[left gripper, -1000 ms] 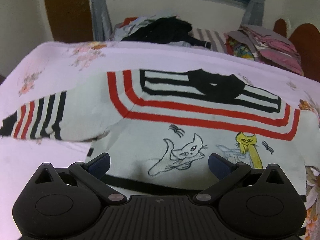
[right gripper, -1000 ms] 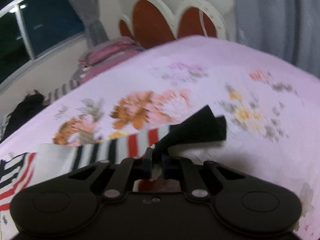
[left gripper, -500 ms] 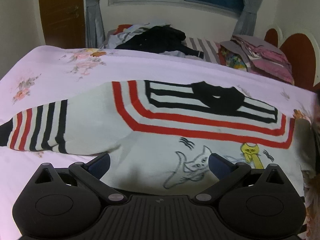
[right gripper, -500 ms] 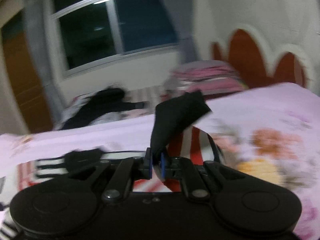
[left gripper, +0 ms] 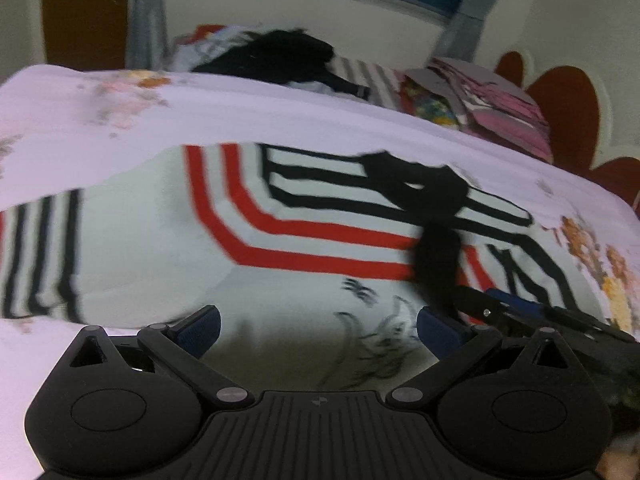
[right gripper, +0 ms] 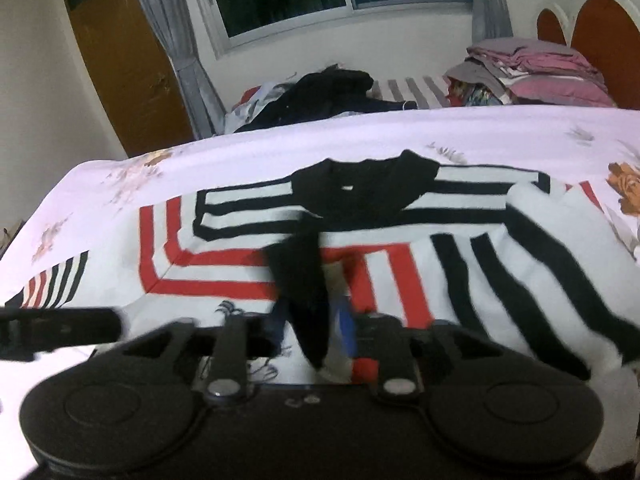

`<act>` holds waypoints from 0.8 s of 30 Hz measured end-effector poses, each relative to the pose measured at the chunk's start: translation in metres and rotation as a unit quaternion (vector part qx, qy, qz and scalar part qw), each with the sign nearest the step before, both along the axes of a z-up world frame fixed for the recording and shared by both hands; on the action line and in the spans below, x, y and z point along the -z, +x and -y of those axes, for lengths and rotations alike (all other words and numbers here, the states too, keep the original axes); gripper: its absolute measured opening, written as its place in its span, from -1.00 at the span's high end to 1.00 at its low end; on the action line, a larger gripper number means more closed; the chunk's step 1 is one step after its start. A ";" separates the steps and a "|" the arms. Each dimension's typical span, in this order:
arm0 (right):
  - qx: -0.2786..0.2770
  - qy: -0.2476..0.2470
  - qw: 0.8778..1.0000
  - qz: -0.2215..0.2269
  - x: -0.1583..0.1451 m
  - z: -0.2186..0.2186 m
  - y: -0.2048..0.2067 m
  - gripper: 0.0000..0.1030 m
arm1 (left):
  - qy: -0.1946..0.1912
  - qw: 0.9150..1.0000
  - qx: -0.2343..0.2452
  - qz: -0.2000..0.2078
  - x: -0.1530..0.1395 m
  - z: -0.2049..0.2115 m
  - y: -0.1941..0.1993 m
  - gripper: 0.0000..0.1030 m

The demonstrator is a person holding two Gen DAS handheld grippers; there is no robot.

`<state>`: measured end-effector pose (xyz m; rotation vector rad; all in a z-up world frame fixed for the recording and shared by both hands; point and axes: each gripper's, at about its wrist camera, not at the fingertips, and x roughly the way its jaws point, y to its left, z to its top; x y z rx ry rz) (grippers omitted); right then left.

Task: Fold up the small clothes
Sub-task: 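Grasp the sleeve cuff with the right gripper and fold it across the sweater body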

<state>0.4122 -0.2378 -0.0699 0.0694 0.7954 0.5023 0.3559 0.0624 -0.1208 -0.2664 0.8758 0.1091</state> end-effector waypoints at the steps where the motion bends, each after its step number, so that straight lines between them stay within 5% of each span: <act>1: 0.003 -0.001 1.000 0.009 -0.006 0.007 -0.006 0.12 | -0.011 1.000 0.010 -0.001 0.004 0.005 0.005 -1.00; 7: 0.057 -0.041 0.997 0.041 -0.022 0.079 -0.030 -0.05 | -0.044 0.997 0.058 -0.029 0.033 0.039 0.034 -1.00; 11: 0.106 -0.069 0.991 0.035 -0.015 0.123 -0.038 -0.05 | -0.064 0.997 0.040 -0.030 0.050 0.044 0.044 -0.99; 16: 0.153 -0.086 0.984 0.017 0.000 0.155 -0.032 -0.07 | -0.055 0.998 0.019 -0.015 0.056 0.048 0.050 -0.26; 18: 0.164 -0.089 0.982 0.010 0.007 0.162 -0.027 -0.07 | -0.058 0.998 0.018 -0.012 0.056 0.045 0.052 0.38; 21: 0.177 -0.091 0.980 0.002 0.015 0.169 -0.019 -0.07 | -0.075 0.997 0.013 -0.012 0.058 0.039 0.051 0.75; 24: 0.184 -0.091 0.979 -0.007 0.021 0.171 -0.009 -0.07 | -0.095 0.995 0.006 -0.006 0.055 0.034 0.050 0.87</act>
